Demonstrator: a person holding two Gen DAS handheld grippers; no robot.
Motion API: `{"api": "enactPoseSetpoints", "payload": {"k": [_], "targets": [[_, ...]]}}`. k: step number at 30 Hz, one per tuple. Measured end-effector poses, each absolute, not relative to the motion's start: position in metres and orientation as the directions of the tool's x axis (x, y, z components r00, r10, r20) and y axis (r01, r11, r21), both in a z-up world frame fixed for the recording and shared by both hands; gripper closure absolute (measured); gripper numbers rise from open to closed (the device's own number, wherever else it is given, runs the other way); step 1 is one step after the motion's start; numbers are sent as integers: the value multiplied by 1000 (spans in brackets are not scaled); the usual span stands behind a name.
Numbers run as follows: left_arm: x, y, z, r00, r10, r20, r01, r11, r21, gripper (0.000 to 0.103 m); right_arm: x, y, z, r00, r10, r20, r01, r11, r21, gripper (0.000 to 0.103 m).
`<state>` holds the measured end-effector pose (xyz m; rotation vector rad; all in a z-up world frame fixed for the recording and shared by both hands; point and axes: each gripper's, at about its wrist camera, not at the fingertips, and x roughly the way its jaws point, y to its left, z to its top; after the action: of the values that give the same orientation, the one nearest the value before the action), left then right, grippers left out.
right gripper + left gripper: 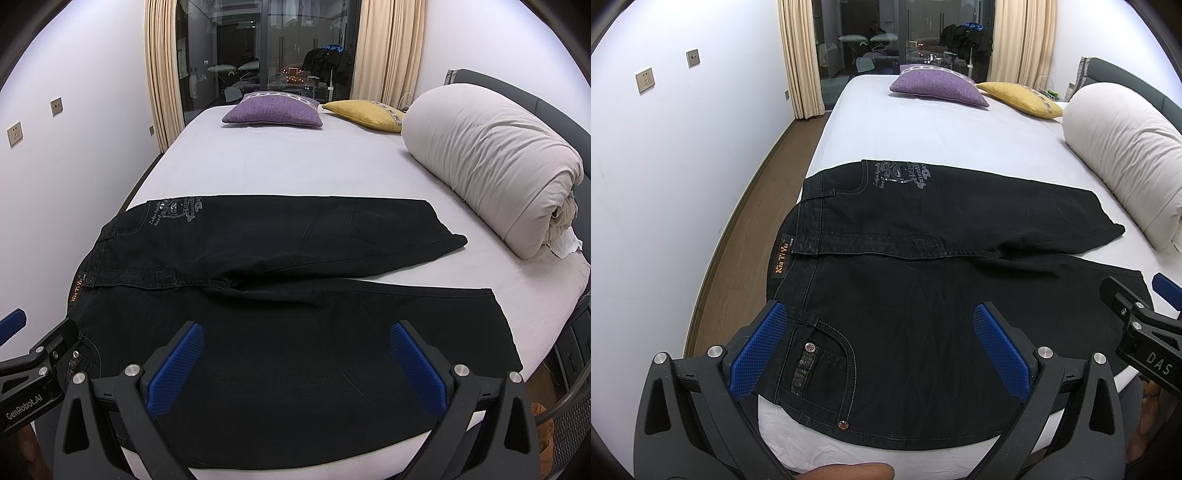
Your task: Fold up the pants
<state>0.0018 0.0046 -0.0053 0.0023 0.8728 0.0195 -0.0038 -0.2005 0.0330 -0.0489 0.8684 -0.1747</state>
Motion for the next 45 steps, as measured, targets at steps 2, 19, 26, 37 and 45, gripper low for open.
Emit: {"api": "enactPoseSetpoints", "payload": {"k": [2,19,26,37,45], "targets": [[2,5,-5,643,18,-766,-17,1000,10,0,-4,-201,33,632,-171,-756,131,985,-114,0],[1,8,-10,640,16,-768,-16,1000,7,0,-4,-201,32,631,-168,-758,129,985,-111,0],[0,9,-14,638,18,-770,-17,1000,10,0,-6,-201,29,628,-167,-760,127,986,-112,0],[2,3,-20,640,40,-768,-10,999,44,0,0,-203,22,610,-163,-775,118,986,-115,0],[16,1,-31,637,2,-771,62,997,54,0,12,-206,14,607,-115,-786,61,993,-99,0]]}}
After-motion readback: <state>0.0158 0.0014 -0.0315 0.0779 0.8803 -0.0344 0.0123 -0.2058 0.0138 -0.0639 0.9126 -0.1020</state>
